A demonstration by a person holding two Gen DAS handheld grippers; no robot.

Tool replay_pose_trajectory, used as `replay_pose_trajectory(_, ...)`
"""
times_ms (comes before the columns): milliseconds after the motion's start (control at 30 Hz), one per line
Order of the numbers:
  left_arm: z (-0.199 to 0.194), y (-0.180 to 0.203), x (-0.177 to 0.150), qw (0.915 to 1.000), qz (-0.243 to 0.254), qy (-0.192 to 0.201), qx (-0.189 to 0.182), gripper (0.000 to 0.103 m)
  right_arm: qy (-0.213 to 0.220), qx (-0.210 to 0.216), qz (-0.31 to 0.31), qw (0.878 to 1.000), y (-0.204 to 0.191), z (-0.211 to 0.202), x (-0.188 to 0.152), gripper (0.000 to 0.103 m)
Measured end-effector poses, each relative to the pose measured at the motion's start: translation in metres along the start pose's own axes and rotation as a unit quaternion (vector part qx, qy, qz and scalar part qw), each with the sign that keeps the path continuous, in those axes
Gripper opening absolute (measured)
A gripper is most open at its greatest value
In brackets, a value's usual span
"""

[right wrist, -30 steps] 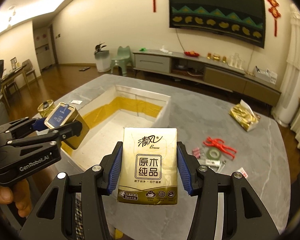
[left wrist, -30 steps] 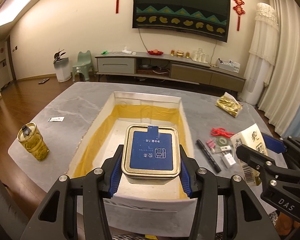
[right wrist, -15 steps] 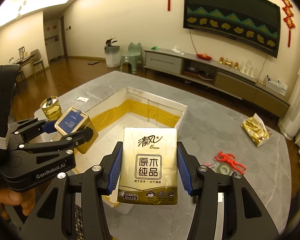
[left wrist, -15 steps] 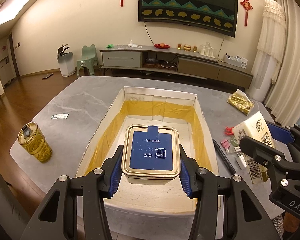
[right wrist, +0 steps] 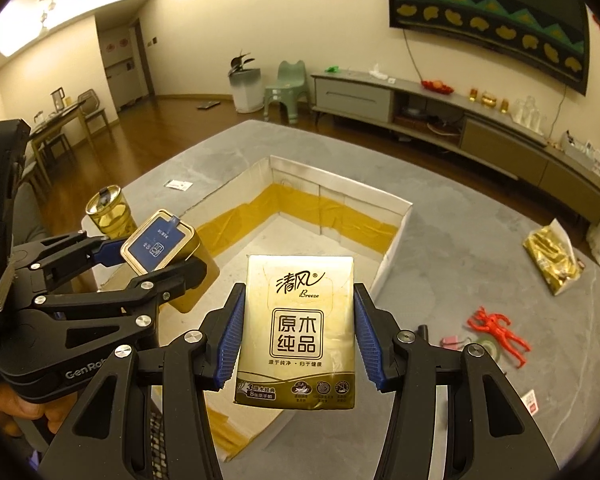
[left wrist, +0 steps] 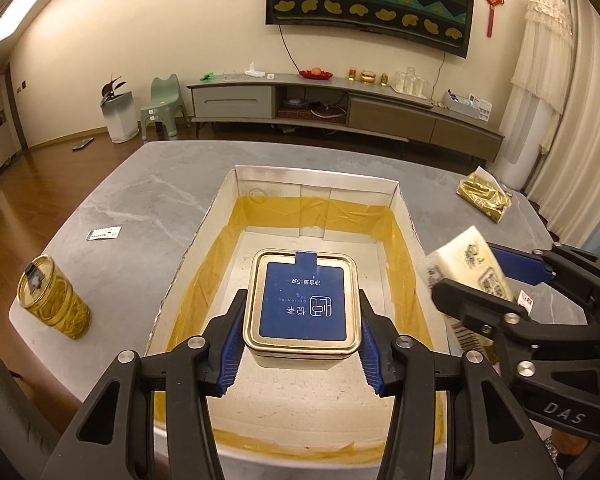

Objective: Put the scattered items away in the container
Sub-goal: 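Lift and carry the tin and tissue pack over the white box with both tools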

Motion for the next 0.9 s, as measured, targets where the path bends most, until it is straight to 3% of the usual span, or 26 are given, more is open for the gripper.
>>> replay_pose_trajectory(467,0.042,-0.009,0.025,0.9987,0.012,-0.048,-0.010,0.051,-0.032,0.031,0.013,0.999,0.017,0.044,0.018,0.054)
replay_pose_trajectory(900,0.096,-0.017,0.025,0.9923,0.001,-0.123,-0.018,0.051,-0.072,0.051,0.006,0.996,0.028,0.087,0.029,0.054)
Point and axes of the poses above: each gripper's, at about its wrist camera, not at the fingertips, and z roughly the way its jaws point, y to its right, x to its top, the point moved 7 cm from there along z, roughly the way its jaws point, and after that the axes turned 2 degrees about y, right-handed, at the moved point
